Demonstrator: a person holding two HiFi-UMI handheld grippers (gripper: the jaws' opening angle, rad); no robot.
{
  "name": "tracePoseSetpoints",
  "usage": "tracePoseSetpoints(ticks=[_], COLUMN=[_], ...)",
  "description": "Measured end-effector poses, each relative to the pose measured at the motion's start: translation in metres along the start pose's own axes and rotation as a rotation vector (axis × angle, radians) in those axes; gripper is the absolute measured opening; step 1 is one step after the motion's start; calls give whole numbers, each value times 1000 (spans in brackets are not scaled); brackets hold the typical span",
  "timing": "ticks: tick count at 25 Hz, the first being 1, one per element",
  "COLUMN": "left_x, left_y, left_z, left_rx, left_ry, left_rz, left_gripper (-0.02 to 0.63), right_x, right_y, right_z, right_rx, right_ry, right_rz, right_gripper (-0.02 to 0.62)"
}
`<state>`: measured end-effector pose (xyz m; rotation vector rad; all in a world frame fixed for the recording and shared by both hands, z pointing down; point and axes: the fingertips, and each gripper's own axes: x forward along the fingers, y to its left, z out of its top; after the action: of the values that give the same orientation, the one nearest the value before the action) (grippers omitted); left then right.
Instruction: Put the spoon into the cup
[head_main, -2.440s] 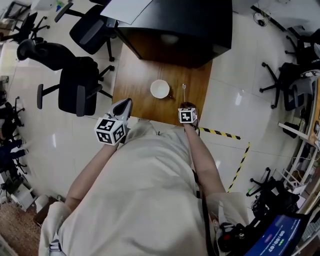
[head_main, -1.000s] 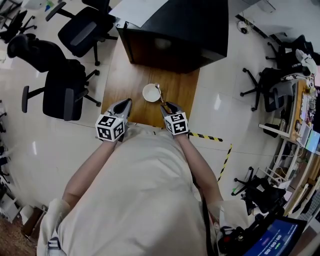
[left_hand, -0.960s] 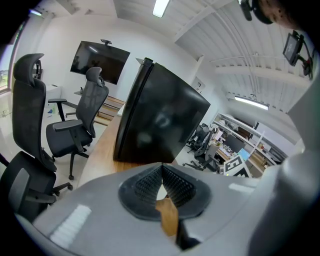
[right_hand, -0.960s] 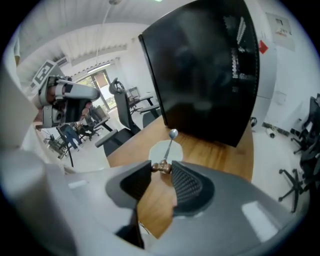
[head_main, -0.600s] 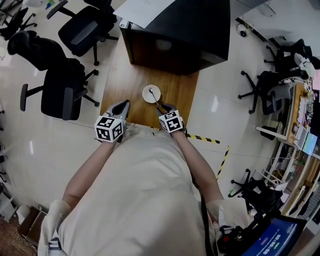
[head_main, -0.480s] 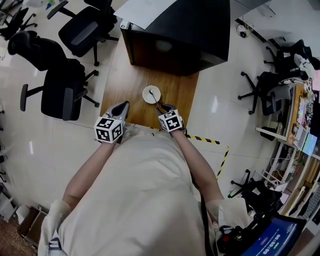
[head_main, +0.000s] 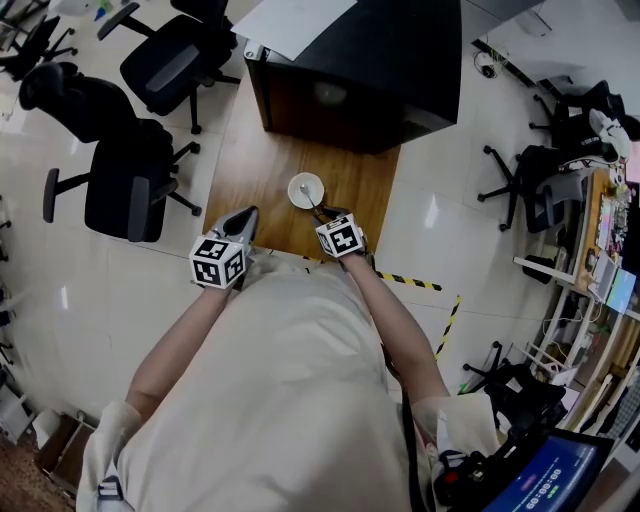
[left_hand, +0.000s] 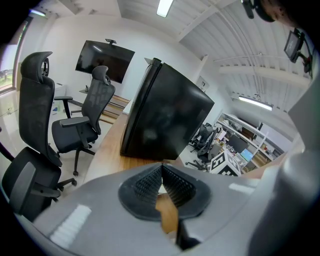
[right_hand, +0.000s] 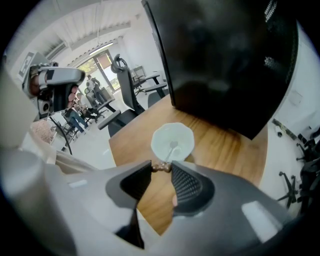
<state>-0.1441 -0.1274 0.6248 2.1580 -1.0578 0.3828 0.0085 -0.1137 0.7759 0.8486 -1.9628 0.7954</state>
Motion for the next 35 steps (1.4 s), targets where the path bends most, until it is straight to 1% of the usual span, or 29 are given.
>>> tracePoseSetpoints(ticks=[10, 15, 23, 26, 28, 31, 35], left_x=[-3, -8, -11, -15, -16, -21, -29], left_y=[3, -1, 4, 9, 11, 17, 34], left_z=[-1, -12, -10, -7, -6, -1, 11], left_rx=[9, 8, 27, 33, 34, 47, 100], left_ry=[0, 14, 4, 3, 3, 7, 9], left_rz=[2, 2, 6, 14, 11, -5, -29], left_gripper=[-23, -23, -23, -23, -23, -23, -23], right_x=[10, 14, 24, 24, 19, 7, -16], right_y=[-7, -5, -11, -14, -18, -17, -13], right_z=[4, -8, -4, 4, 8, 12, 28], right_rx=[42, 65, 77, 64, 62, 100, 178], right_ry=[-1, 8, -14, -71, -110, -174, -332], right_rz=[-19, -18, -31, -62, -90, -112, -139], right_gripper=[127, 127, 129, 135, 177, 199, 199])
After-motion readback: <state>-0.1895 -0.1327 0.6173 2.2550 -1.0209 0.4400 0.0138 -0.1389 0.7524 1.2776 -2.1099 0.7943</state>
